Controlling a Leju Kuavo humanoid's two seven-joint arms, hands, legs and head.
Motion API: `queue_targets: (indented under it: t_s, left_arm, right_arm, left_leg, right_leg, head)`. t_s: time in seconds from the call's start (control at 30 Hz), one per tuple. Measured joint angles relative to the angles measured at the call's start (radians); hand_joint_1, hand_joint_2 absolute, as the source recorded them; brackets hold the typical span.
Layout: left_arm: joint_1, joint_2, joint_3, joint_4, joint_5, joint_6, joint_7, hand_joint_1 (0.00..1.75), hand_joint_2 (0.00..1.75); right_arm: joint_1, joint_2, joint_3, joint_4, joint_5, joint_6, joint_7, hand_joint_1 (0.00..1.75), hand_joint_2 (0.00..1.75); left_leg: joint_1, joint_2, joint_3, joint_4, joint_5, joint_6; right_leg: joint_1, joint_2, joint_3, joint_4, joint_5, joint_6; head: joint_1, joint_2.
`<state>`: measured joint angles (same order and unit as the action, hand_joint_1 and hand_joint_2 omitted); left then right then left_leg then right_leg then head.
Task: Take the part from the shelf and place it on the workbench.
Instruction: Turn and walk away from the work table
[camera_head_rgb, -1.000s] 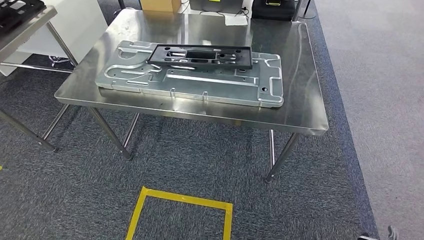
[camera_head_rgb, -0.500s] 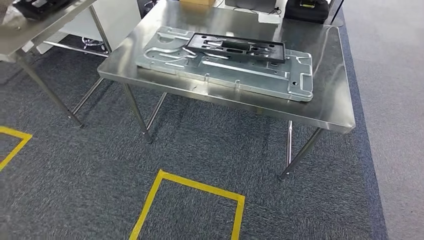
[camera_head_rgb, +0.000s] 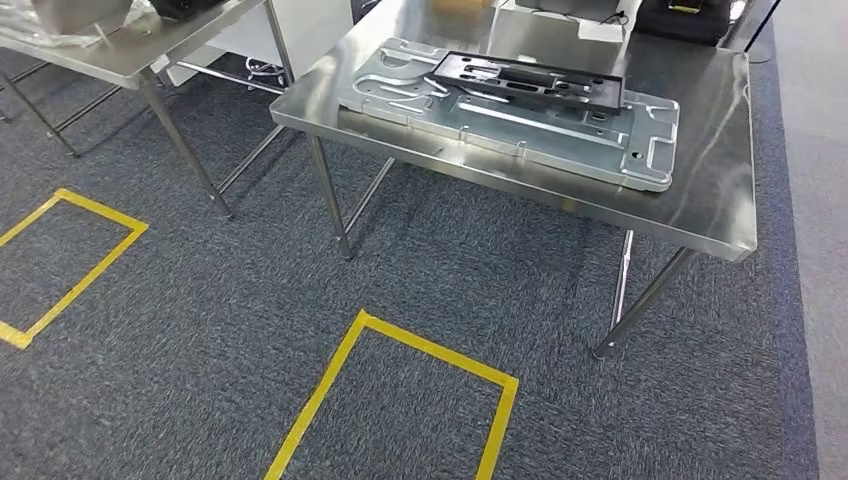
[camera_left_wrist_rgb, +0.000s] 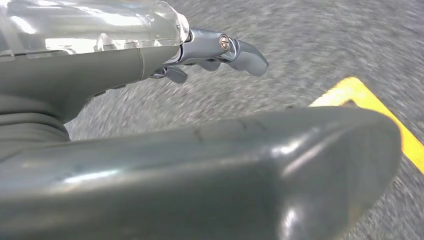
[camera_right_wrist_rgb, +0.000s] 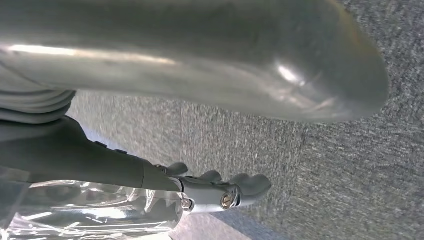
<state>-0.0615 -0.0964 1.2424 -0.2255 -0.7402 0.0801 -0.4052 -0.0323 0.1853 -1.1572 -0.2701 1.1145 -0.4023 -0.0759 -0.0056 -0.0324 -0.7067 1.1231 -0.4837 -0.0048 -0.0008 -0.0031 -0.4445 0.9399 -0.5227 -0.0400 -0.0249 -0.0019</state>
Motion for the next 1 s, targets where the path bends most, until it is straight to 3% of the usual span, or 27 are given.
queue_targets:
  t_s: [0.03,0.07,0.1,0.13,0.17,0.2,0.27,0.33,0.37,0.43,0.5,0.57,0.6,0.63,0.67,0.7,0.77,0.83,0.9,0.97,1.0]
  left_arm:
    - [0.000,-0.001,0.000,0.000,-0.001,0.001,0.001,0.00,0.00]
    - [0.000,-0.002,0.000,0.000,-0.001,0.002,0.002,0.00,0.00]
    - [0.000,-0.002,0.000,0.000,-0.001,0.004,0.003,0.00,0.00]
    - [0.001,-0.003,0.000,0.000,-0.002,0.007,0.005,0.00,0.00]
    - [0.002,-0.003,0.000,0.000,-0.002,0.011,0.007,0.00,0.00]
    - [0.001,-0.003,0.000,0.000,-0.002,0.015,0.009,0.00,0.00]
    - [-0.003,-0.004,0.000,0.000,-0.002,0.021,0.012,0.00,0.00]
    - [-0.004,-0.005,0.000,0.000,-0.002,0.024,0.015,0.00,0.00]
    - [-0.002,-0.006,0.000,0.000,-0.004,0.026,0.017,0.00,0.00]
    - [0.002,-0.007,0.000,0.000,-0.008,0.031,0.021,0.00,0.00]
    - [0.002,-0.008,0.000,0.000,-0.014,0.034,0.025,0.00,0.00]
    - [0.002,-0.009,-0.001,0.000,-0.019,0.036,0.027,0.00,0.00]
    - [0.002,-0.009,-0.001,0.000,-0.021,0.037,0.028,0.00,0.00]
    - [0.003,-0.009,-0.001,0.000,-0.023,0.038,0.029,0.00,0.00]
    - [0.004,-0.009,-0.002,0.000,-0.024,0.039,0.029,0.00,0.00]
    - [0.005,-0.010,-0.002,0.000,-0.026,0.039,0.030,0.00,0.00]
    - [0.002,-0.011,-0.003,0.000,-0.029,0.039,0.029,0.00,0.00]
    - [0.000,-0.012,-0.004,0.000,-0.033,0.038,0.029,0.00,0.00]
    - [0.001,-0.011,-0.005,0.000,-0.035,0.037,0.028,0.00,0.00]
    - [0.004,-0.009,-0.006,0.000,-0.039,0.037,0.028,0.00,0.00]
    - [0.004,-0.009,-0.007,0.000,-0.041,0.036,0.027,0.00,0.00]
  right_arm:
    - [0.002,0.000,0.001,0.002,0.002,0.002,-0.004,0.00,0.00]
    - [0.003,0.001,0.002,0.003,0.004,0.003,-0.008,0.00,0.00]
    - [0.003,0.001,0.003,0.005,0.005,0.005,-0.012,0.00,0.00]
    - [0.003,0.001,0.004,0.007,0.006,0.006,-0.016,0.00,0.00]
    - [0.002,0.001,0.004,0.008,0.007,0.006,-0.019,0.00,0.00]
    - [0.000,0.001,0.005,0.009,0.008,0.006,-0.021,0.00,0.00]
    - [-0.001,0.002,0.007,0.011,0.009,0.007,-0.022,0.00,0.00]
    - [-0.004,0.003,0.009,0.013,0.012,0.009,-0.019,0.00,0.00]
    - [-0.006,0.004,0.010,0.014,0.015,0.010,-0.016,0.00,0.00]
    - [-0.007,0.004,0.011,0.016,0.020,0.013,-0.008,0.00,0.00]
    - [-0.003,0.005,0.012,0.019,0.022,0.017,0.000,0.00,0.00]
    - [0.002,0.006,0.012,0.023,0.024,0.024,0.010,0.00,0.00]
    - [0.003,0.006,0.012,0.025,0.024,0.026,0.015,0.00,0.00]
    - [0.003,0.007,0.012,0.026,0.025,0.028,0.018,0.00,0.00]
    - [0.003,0.007,0.012,0.027,0.025,0.029,0.021,0.00,0.00]
    - [0.004,0.007,0.012,0.027,0.026,0.030,0.023,0.00,0.00]
    - [0.004,0.007,0.012,0.029,0.026,0.031,0.024,0.00,0.00]
    - [0.004,0.008,0.013,0.030,0.027,0.033,0.025,0.00,0.00]
    - [0.004,0.010,0.014,0.032,0.028,0.037,0.024,0.00,0.00]
    - [0.005,0.012,0.016,0.032,0.029,0.040,0.021,0.00,0.00]
    - [0.006,0.013,0.017,0.032,0.030,0.041,0.019,0.00,0.00]
  left_leg:
    - [0.006,0.014,-0.014,0.066,-0.040,-0.007]
    - [0.011,0.021,-0.022,0.124,-0.054,-0.014]
    - [0.016,0.025,-0.018,0.159,-0.043,-0.020]
    - [0.020,0.029,0.003,0.157,-0.016,-0.024]
    - [0.024,0.037,0.044,0.119,0.011,-0.027]
    - [0.025,0.055,0.097,0.054,0.020,-0.027]
    - [0.019,0.092,0.191,-0.082,-0.006,-0.019]
    - [0.011,0.099,0.217,-0.135,-0.030,-0.004]
    - [0.011,0.091,0.213,-0.137,-0.026,0.006]
    - [0.012,0.075,0.206,-0.144,-0.014,0.024]
    - [0.012,0.057,0.193,-0.146,0.000,0.037]
    - [0.008,0.033,0.179,-0.144,0.010,0.042]
    - [0.007,0.020,0.174,-0.141,0.013,0.042]
    - [0.006,0.009,0.170,-0.139,0.015,0.041]
    - [0.005,-0.004,0.168,-0.135,0.017,0.040]
    - [0.005,-0.015,0.166,-0.132,0.017,0.039]
    - [0.003,-0.037,0.158,-0.125,0.019,0.032]
    - [0.005,-0.056,0.146,-0.120,0.025,0.020]
    - [0.008,-0.067,0.138,-0.118,0.029,0.007]
    - [0.007,-0.036,0.117,-0.074,-0.002,-0.001]
    - [0.009,-0.012,0.093,-0.022,-0.034,-0.004]
  right_leg:
    - [0.000,-0.015,-0.011,0.002,0.007,0.001]
    - [0.000,-0.030,-0.022,0.005,0.014,0.004]
    - [-0.001,-0.045,-0.036,0.011,0.020,0.007]
    - [-0.001,-0.059,-0.050,0.018,0.024,0.010]
    - [-0.002,-0.071,-0.064,0.027,0.027,0.013]
    - [-0.003,-0.082,-0.074,0.037,0.029,0.017]
    - [-0.001,-0.101,-0.085,0.054,0.030,0.028]
    - [0.000,-0.121,-0.087,0.060,0.032,0.041]
    - [-0.001,-0.127,-0.086,0.061,0.033,0.047]
    - [-0.006,-0.090,-0.096,0.089,0.008,0.060]
    - [-0.011,-0.028,-0.137,0.187,-0.065,0.066]
    - [-0.011,-0.004,-0.189,0.314,-0.129,0.066]
    - [-0.011,-0.001,-0.200,0.345,-0.135,0.064]
    - [-0.011,0.000,-0.196,0.344,-0.123,0.062]
    - [-0.011,0.004,-0.168,0.295,-0.090,0.059]
    - [-0.011,0.017,-0.131,0.225,-0.052,0.054]
    - [-0.011,0.058,-0.069,0.097,-0.004,0.045]
    - [-0.009,0.077,-0.058,0.062,-0.002,0.041]
    - [-0.011,0.055,-0.058,0.056,0.005,0.033]
    - [-0.016,0.031,-0.057,0.047,0.012,0.022]
    - [-0.016,0.018,-0.057,0.046,0.014,0.018]
  head:
    - [-0.001,0.000]
    - [-0.001,0.000]
    - [-0.001,0.000]
    - [-0.001,0.000]
    - [-0.001,0.000]
    - [-0.001,0.000]
    - [0.000,0.000]
    - [0.002,0.000]
    - [0.002,0.000]
    - [0.003,0.000]
    - [0.005,0.000]
    - [0.005,0.000]
    - [0.005,0.000]
    - [0.005,0.000]
    - [0.005,0.000]
    - [0.005,0.000]
    - [0.005,0.000]
    - [0.004,0.000]
    - [0.004,0.000]
    - [0.001,0.000]
    - [-0.001,0.000]
